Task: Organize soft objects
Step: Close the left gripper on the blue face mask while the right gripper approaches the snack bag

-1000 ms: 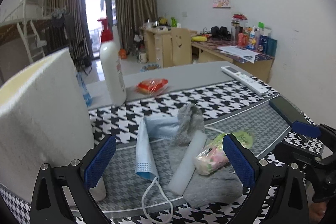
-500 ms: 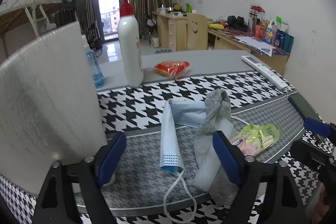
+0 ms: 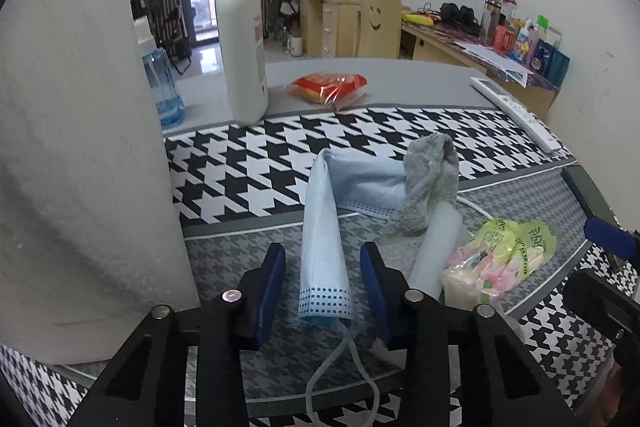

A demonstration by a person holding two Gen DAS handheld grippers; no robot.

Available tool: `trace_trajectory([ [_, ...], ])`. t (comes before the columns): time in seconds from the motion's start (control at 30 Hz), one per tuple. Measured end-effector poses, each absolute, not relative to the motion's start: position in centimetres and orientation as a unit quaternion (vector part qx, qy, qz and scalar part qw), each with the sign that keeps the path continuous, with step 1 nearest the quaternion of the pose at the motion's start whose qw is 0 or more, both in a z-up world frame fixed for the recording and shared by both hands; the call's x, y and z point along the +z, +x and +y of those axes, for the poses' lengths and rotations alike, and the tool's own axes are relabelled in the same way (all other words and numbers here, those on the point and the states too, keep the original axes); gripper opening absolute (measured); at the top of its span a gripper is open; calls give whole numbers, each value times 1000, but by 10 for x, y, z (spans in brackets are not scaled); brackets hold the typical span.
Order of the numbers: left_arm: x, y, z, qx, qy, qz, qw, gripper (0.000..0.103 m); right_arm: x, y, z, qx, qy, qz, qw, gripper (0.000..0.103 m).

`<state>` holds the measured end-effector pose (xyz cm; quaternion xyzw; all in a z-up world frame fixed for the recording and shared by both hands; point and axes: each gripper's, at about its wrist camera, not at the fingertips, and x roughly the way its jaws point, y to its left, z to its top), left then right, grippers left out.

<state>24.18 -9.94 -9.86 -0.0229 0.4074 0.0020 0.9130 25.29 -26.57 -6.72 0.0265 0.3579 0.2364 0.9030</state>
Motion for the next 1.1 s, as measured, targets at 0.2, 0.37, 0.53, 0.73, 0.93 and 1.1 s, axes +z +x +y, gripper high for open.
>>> trace_trajectory([
  [0.2,-102,244,-97,3,-27,416,909,20,-69,257,-255,242,10,365,899,97],
  [0.37,-105,247,-96,-3,-28,423,905,11,-73,262,-248,238,-2,377,895,91],
  [0.53,-105,247,-95,-8,-32,422,906,9,-80,265,-242,238,-14,388,890,91],
  [0.73,-104,247,-95,-15,-36,421,906,9,-84,269,-241,240,-10,402,884,91],
  [0.93,-104,246,-95,-19,-39,421,906,8,-89,274,-239,248,6,422,872,91],
  [1.1,-103,245,-94,-21,-42,418,907,8,-92,277,-232,248,8,431,868,88],
])
